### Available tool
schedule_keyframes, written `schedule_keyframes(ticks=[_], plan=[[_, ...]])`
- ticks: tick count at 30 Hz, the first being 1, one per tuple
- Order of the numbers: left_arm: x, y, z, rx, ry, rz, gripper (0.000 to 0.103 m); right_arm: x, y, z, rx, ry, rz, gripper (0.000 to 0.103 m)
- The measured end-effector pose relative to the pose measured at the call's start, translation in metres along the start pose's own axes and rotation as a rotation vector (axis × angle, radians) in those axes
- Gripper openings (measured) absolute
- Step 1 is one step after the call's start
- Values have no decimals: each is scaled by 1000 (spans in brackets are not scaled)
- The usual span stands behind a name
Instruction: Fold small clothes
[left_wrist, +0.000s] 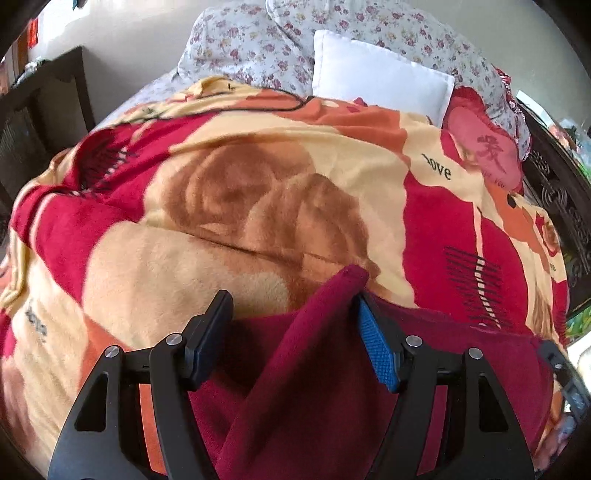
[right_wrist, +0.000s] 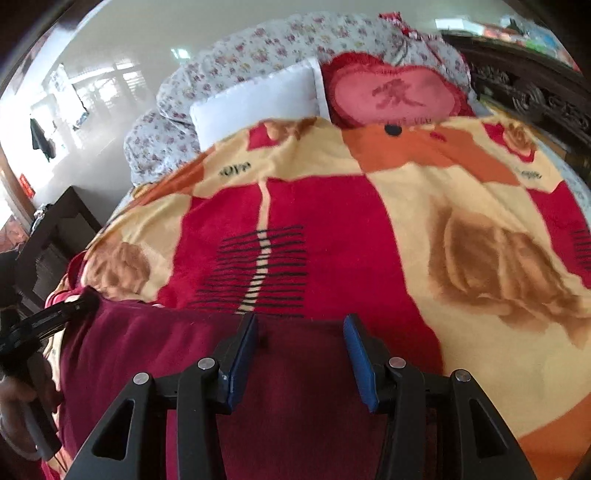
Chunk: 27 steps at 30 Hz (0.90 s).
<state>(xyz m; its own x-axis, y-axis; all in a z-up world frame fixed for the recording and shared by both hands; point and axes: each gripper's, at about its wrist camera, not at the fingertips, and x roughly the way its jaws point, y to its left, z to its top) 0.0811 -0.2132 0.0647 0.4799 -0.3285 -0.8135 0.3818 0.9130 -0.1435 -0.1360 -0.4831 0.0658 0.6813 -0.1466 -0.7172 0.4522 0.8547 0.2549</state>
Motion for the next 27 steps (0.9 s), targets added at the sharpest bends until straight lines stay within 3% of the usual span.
schedule_keyframes(ticks=[5,11,20,27], plan=[[-17,-1,-7,31,-29,16,68,-40,8,-16,-45,-36,19,47],[-27,-2,-15,48,-40,17,68,-58,8,-37,-39,-50,1,47],[-8,1,-8,16,-5,22,69,-44,-16,-49,36,-9,-29,47],[13,2,3,-8,24,26,70,-30,-34,-59,96,7,18,47]])
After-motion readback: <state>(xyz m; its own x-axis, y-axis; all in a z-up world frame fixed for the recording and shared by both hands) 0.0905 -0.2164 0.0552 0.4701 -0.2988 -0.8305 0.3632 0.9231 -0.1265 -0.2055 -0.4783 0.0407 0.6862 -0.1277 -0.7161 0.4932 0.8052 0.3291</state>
